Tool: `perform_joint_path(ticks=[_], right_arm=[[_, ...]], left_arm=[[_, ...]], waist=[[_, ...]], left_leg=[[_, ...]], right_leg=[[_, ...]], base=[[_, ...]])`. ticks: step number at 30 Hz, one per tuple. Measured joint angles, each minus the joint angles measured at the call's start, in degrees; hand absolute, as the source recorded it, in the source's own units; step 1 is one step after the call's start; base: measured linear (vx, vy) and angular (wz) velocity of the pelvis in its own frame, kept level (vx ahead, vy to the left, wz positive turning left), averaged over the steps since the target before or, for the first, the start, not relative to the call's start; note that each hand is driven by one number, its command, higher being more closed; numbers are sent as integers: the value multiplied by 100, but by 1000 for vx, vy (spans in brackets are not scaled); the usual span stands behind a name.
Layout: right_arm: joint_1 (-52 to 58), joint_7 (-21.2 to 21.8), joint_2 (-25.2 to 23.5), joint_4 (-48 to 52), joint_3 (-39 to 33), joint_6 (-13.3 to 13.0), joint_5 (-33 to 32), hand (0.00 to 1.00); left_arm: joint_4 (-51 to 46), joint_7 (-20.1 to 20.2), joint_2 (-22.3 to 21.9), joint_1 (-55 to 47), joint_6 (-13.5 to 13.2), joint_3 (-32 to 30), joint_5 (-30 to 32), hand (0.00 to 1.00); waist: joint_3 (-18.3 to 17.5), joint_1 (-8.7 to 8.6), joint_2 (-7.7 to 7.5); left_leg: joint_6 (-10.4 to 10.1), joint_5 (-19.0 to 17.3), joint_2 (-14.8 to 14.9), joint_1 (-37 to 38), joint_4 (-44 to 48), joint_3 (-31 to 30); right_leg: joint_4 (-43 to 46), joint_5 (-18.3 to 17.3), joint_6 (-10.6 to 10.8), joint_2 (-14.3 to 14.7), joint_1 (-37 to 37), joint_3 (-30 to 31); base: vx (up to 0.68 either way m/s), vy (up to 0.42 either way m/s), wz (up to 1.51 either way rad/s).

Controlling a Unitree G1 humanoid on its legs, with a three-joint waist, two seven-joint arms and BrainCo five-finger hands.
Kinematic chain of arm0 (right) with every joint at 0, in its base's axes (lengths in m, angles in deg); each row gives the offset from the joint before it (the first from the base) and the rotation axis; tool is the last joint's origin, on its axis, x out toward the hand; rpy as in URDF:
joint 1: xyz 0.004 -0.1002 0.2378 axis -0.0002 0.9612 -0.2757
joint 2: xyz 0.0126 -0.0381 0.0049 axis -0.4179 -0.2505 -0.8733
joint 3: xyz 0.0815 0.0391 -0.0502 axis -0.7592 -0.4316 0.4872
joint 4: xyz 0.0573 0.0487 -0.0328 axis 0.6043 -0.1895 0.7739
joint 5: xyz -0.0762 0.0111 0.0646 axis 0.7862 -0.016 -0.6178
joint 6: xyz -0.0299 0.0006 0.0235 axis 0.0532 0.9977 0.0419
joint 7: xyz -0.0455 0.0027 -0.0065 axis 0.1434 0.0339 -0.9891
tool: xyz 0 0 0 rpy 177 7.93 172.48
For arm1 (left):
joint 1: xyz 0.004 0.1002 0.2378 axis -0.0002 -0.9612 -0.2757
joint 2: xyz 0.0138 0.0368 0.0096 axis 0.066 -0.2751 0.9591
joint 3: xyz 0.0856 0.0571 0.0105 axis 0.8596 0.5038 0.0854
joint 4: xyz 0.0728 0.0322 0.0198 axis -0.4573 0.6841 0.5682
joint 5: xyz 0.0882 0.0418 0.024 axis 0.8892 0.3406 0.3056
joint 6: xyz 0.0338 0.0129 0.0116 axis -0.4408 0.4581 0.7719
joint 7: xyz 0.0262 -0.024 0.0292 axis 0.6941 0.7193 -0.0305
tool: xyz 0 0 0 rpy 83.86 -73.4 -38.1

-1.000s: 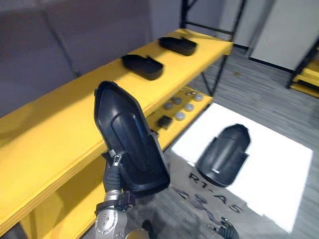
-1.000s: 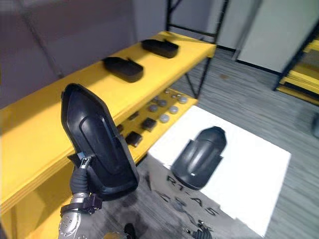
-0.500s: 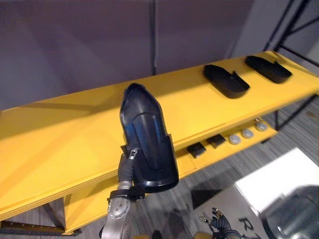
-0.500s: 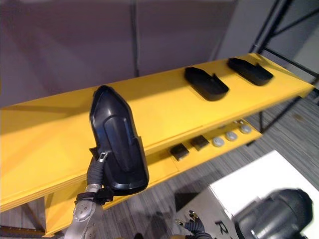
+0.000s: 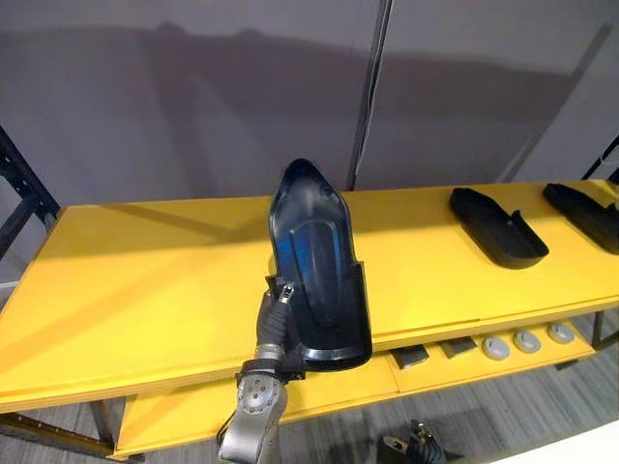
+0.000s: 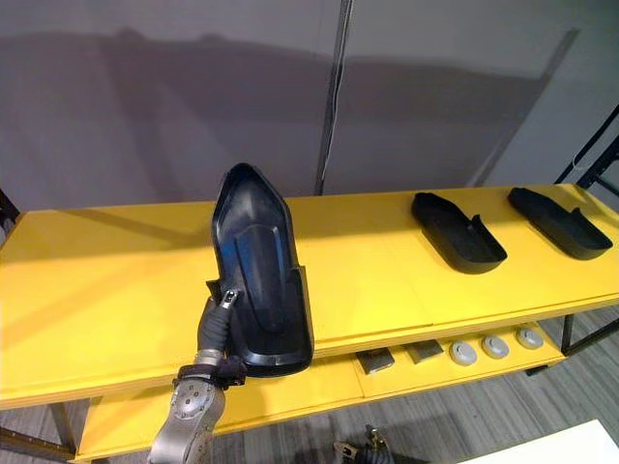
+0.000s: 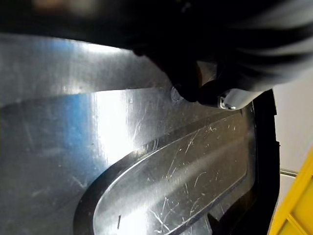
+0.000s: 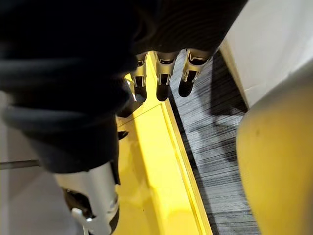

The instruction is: Walk over and take plastic housings, then place them on the shelf

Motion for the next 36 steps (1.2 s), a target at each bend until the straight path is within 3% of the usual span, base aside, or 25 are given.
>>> perform_joint_path(ticks=[7, 11, 21, 30, 31, 36], right_arm=[[-19, -1, 19, -37, 142, 4, 38, 0], [-248, -4, 63, -326, 206, 5, 70, 0], [-522, -3, 125, -636, 224, 4, 120, 0], [-641, 5, 140, -624, 313, 2, 120, 0], [-644, 6, 140, -615, 307, 2, 119, 0], [-661, 7, 125, -596, 242, 5, 119, 0]], left_arm=[[1116, -550, -6, 1451, 54, -212, -59, 100], [2179, -889, -92, 2175, 167, -580, -63, 100], [4339, -1151, -80, 3460, 495, -781, -296, 100], [5274, -1114, -179, 4384, 596, -982, -557, 100], [5287, -1113, -190, 4429, 601, -990, -626, 0], [5311, -1119, -318, 4655, 602, -1014, -953, 0]], waist=[[-64, -36, -11], [-81, -216, -20], [-74, -452, -32], [65, -640, -105], [78, -644, -104], [119, -677, -98]], left_leg=[[39, 163, -128, 60, -283, 9], [73, 353, -155, 154, -640, 1], [89, 811, -177, 120, -1172, 6], [56, 1055, -142, 119, -1476, 284], [54, 1058, -136, 120, -1492, 318], [39, 1072, -111, 132, -1550, 367]], right_leg=[[-376, 182, 42, -96, 116, 2], [-674, 393, 30, -93, 182, -5], [-961, 757, -16, -46, 9, 39], [-1278, 1092, -84, 53, -86, 302], [-1279, 1096, -88, 64, -99, 313], [-1284, 1096, -89, 101, -145, 327]], base=[[31, 41, -1], [-8, -2, 0], [-91, -41, -2], [-94, -48, -15], [-21, -29, -18], [25, -20, -5]])
